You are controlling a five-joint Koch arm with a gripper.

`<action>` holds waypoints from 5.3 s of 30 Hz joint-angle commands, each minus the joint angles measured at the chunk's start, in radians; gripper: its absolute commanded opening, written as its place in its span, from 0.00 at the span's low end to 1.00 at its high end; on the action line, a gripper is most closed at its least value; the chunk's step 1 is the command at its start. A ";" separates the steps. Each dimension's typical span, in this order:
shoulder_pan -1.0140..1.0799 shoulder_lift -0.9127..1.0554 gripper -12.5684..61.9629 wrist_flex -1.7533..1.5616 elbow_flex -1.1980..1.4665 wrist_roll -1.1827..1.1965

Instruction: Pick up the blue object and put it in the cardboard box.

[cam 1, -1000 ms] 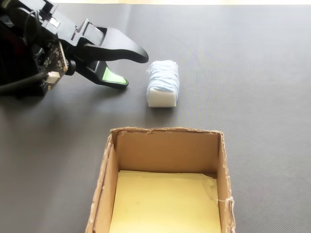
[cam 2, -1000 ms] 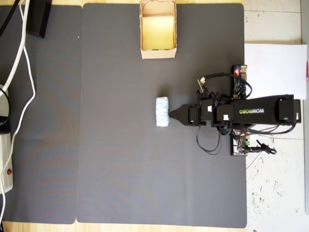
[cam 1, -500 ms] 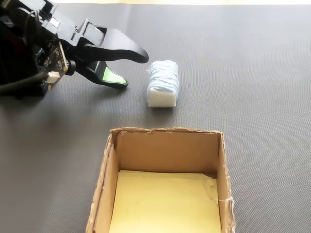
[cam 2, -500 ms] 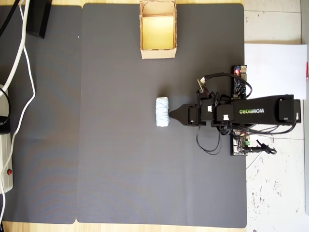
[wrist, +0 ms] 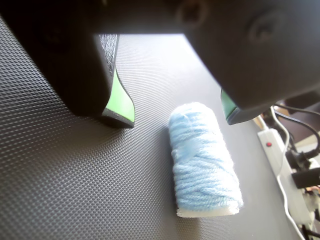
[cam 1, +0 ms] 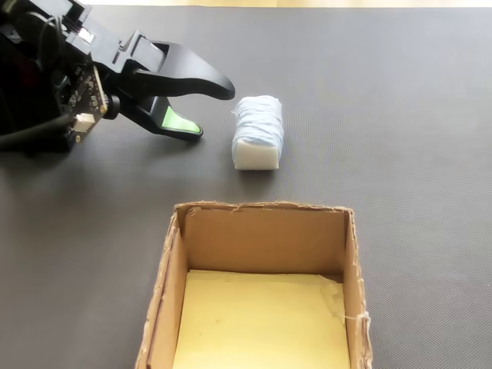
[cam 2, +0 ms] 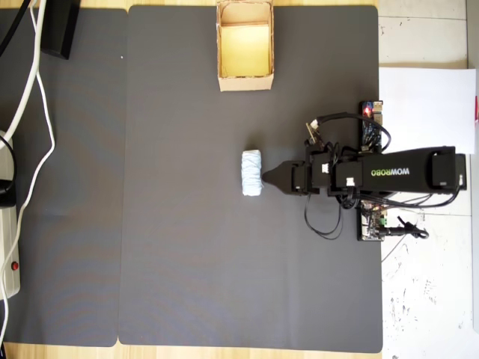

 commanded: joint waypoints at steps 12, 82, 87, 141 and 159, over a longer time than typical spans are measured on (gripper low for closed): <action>0.000 0.092 0.63 0.107 0.037 0.021; 0.005 -0.460 0.62 0.695 -0.822 0.038; 0.000 -0.581 0.62 0.667 -0.853 0.041; 0.265 -0.015 0.30 -0.061 -0.423 -0.011; 0.618 -0.405 0.30 -0.086 -0.893 -0.048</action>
